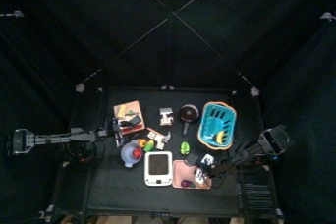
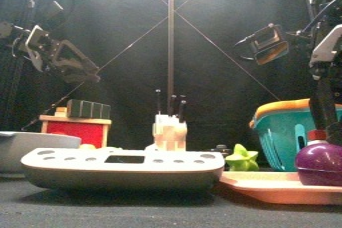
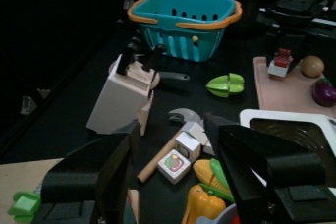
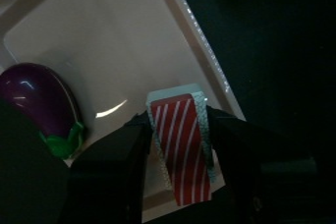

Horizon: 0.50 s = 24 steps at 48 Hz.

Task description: Place salmon sushi on stove

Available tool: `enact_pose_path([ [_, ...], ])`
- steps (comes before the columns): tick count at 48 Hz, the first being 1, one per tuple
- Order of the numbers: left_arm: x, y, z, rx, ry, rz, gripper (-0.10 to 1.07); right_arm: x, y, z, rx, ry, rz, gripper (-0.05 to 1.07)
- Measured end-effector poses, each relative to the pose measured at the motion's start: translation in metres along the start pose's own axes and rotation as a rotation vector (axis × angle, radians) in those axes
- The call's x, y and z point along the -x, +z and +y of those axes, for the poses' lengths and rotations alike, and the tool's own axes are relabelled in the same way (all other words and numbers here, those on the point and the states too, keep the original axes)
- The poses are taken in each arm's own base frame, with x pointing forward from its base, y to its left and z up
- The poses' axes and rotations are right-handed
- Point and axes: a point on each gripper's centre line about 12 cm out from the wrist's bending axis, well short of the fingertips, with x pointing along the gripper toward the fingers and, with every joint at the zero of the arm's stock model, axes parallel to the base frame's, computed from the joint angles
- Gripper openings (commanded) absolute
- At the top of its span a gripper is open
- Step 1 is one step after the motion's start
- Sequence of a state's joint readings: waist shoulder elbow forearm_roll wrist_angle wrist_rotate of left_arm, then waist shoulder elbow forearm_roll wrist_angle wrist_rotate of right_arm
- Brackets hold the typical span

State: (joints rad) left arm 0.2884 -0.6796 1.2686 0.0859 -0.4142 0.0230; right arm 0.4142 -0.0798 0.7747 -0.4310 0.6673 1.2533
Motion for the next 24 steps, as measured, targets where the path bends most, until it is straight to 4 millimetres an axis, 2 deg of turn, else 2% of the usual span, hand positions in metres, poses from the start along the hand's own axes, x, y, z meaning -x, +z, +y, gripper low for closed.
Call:
enact_pose_path([
  [5,0.0,0.0,0.0,0.002,0.002,-0.001,0.9,0.002,0.005,0.003,0.001,0.007,-0.012,0.67],
  [12,0.0,0.0,0.0,0.002,0.002,0.0,0.9,0.011,0.022,0.014,0.0,0.039,-0.061,0.67],
  [19,0.0,-0.001,0.0,0.0,0.0,0.003,0.9,0.023,0.053,0.024,-0.042,0.079,-0.123,0.67],
  [24,0.001,-0.002,0.0,0.0,0.001,0.006,0.9,0.021,0.079,0.032,-0.088,0.086,-0.148,0.67],
])
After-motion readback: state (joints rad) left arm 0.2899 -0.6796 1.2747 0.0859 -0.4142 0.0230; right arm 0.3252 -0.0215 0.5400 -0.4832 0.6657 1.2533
